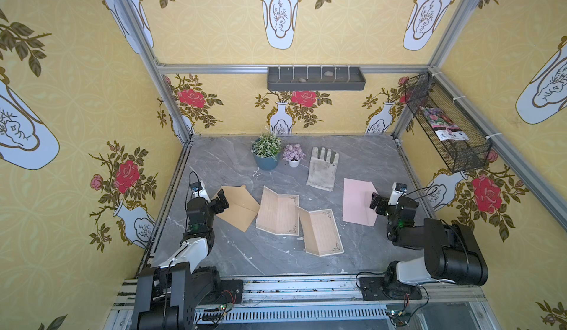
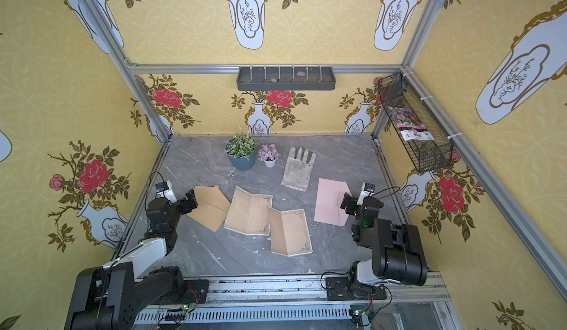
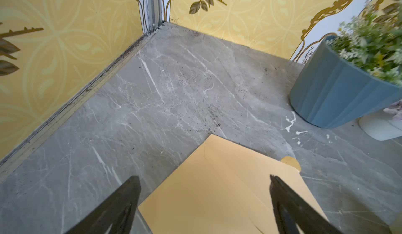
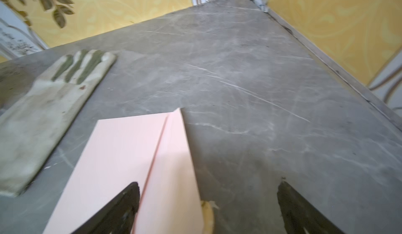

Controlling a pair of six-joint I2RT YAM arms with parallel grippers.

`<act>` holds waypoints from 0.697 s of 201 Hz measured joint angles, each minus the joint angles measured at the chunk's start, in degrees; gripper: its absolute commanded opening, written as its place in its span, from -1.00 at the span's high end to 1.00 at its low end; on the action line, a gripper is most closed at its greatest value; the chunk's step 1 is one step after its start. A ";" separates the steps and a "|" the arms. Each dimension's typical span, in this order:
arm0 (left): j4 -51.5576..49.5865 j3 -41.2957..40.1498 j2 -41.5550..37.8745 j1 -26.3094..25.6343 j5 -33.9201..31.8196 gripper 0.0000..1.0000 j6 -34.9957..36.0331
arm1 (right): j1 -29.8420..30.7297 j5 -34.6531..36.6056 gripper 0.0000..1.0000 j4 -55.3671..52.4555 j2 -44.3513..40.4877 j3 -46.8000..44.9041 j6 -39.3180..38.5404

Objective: Take the letter paper out of the envelope
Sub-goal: Reset both arms

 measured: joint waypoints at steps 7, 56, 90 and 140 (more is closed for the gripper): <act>0.63 0.17 0.26 0.00 0.13 -0.86 0.00 | 0.00 -0.79 -0.95 1.53 0.15 -0.02 -0.37; 2.49 1.42 1.25 0.00 1.31 -0.98 0.42 | 0.15 -3.04 -0.95 4.22 0.33 -0.15 -1.55; 1.84 0.35 -2.27 -0.02 3.93 -0.98 1.70 | 0.15 -3.34 -0.95 4.22 0.33 -0.15 -1.75; 3.39 1.60 2.73 -0.13 1.97 -0.98 7.61 | 0.15 -3.39 -0.95 4.24 0.33 -0.15 -1.79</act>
